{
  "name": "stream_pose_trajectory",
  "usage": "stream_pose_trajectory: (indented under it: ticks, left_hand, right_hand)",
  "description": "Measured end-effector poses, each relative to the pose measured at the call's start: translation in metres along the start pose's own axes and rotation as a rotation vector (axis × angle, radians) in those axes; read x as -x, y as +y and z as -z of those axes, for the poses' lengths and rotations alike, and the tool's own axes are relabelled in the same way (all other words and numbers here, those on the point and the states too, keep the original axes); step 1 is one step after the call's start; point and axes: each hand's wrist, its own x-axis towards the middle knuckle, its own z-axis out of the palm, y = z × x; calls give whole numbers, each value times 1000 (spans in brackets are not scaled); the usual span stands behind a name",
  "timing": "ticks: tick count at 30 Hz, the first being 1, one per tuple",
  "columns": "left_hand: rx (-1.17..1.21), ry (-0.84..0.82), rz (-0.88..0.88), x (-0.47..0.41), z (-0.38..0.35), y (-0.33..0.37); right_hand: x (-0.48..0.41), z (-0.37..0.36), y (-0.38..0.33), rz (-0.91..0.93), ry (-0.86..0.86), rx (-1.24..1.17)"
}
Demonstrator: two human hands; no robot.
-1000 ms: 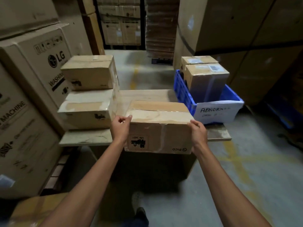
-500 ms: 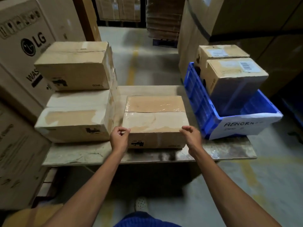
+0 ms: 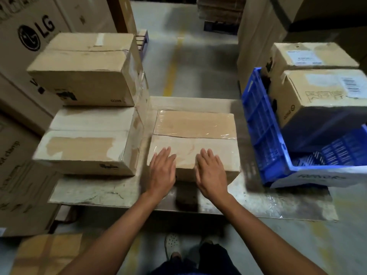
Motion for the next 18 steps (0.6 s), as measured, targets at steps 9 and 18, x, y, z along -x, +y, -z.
stream_pose_trajectory:
  ticks: [9,18]
  left_hand:
    - [-205,-57,-5,-38,4,8]
    - [-358,-457,37,-64,5,5]
  right_hand:
    - [-35,20,17,135,30,128]
    - [-55,12,22,164,-279,187]
